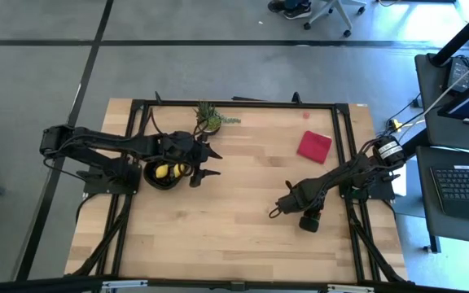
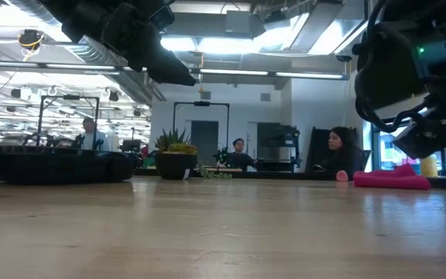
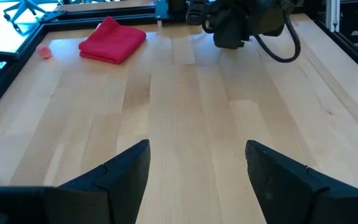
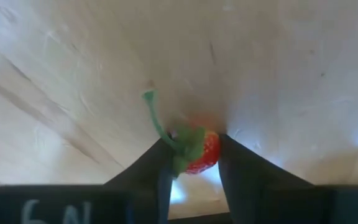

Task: Pick and placing Produce into tupperware
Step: Put the red strawberry into the black container

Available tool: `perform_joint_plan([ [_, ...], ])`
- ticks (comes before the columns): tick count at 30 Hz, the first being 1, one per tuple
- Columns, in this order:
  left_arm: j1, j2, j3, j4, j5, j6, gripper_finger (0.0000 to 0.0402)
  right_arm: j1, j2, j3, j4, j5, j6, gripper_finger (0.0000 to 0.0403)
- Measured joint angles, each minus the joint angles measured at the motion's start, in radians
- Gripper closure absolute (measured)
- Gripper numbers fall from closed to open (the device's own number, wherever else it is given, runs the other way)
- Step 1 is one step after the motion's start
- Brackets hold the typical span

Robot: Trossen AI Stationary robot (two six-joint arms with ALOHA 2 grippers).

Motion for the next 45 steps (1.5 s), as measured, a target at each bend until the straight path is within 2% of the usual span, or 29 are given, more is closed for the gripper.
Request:
perform_joint_plan([
  [2,0.000,0.000,0.000,0.000,0.000,0.000,0.0148,0.000,0.000,0.000,0.000,0.001,0.008,0.0307],
  [8,0.000,0.000,0.000,0.000,0.000,0.000,0.0148,0.000,0.001,0.003,0.000,0.004,0.023,0.0307],
  [13,0.000,0.000,0.000,-0.003,0.000,0.000,0.0148,-0.014,0.008,0.059,-0.014,0.037,0.026,0.0309],
  [17,0.000,0.000,0.000,-0.027,0.000,-0.001,0.0148,-0.071,0.008,0.153,0.102,0.174,-0.020,0.0309],
  [20,-0.001,0.000,0.000,-0.030,0.001,-0.001,0.0148,-0.129,0.007,0.212,0.262,0.198,-0.119,0.0309],
  [24,0.000,0.000,0.000,-0.030,0.000,0.053,0.0148,-0.218,0.004,0.259,0.578,0.152,-0.290,0.0309],
  [28,-0.012,0.000,0.000,-0.029,0.000,0.258,0.0148,-0.306,0.005,0.265,0.812,-0.001,-0.392,0.0310],
  [32,-0.031,0.000,0.000,-0.023,0.003,0.542,0.0148,-0.382,0.005,0.265,0.862,-0.091,-0.420,0.0310],
  [34,-0.035,0.000,0.000,-0.001,0.002,0.616,0.0148,-0.409,0.005,0.265,0.901,-0.104,-0.435,0.0310],
  [41,-0.038,0.000,0.000,0.096,0.002,0.642,0.0148,-0.456,0.005,0.265,1.113,-0.194,-0.461,0.0310],
  [45,-0.038,0.000,0.000,0.096,0.001,0.721,0.0148,-0.471,0.005,0.265,1.180,-0.198,-0.463,0.0310],
])
